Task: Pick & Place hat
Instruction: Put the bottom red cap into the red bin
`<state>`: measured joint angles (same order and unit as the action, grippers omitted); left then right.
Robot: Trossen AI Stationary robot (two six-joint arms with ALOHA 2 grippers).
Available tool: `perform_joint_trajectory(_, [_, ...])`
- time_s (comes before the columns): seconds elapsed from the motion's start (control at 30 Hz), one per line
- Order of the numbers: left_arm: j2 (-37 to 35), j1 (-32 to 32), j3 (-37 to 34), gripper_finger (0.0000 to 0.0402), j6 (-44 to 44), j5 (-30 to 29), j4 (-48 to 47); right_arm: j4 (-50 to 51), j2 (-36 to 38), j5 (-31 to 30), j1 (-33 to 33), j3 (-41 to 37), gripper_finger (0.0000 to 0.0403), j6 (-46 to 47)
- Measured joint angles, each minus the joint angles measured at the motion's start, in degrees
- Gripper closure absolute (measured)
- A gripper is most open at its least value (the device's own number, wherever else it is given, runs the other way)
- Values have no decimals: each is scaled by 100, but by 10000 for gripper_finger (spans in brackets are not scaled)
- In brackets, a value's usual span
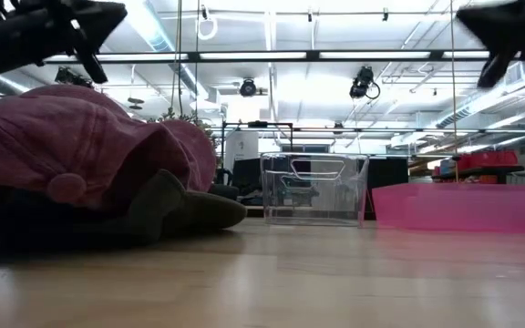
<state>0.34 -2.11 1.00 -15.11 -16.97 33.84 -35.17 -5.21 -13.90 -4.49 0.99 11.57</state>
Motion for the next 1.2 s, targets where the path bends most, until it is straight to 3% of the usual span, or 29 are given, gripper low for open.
perform_joint_trajectory(0.1, [2,0,313,360,449,-16,288,-988,-28,-160,2,220,366,-1005])
perform_joint_trajectory(0.23, [127,0,1033,360,1255,-180,251,-709,-158,-174,2,1047,366,-2409])
perform_joint_trajectory(0.43, [798,0,2423,360,2008,-539,2,305,-771,-176,2,2498,366,-2929])
perform_joint_trajectory(0.57, [1431,1,3464,360,2213,-778,-861,736,-1340,-256,2,3408,366,-3051])
perform_joint_trajectory(0.67, [1893,0,4176,360,2147,-1025,-2181,1447,-1727,-703,0,4012,366,-2577])
perform_joint_trajectory(0.77, [2355,0,4713,360,1481,-1179,-3832,2782,-2025,-1181,0,4528,366,-1128])
perform_joint_trajectory(0.9, [2998,0,5099,360,648,-1083,-5461,4128,-2396,-1232,1,4882,366,-218])
perform_joint_trajectory(1.03, [3558,2,5151,349,287,-826,-5780,4470,-2766,-906,2,4888,354,313])
perform_joint_trajectory(1.2, [4091,0,5151,300,194,98,-5826,4656,-3078,-808,0,4888,327,531])
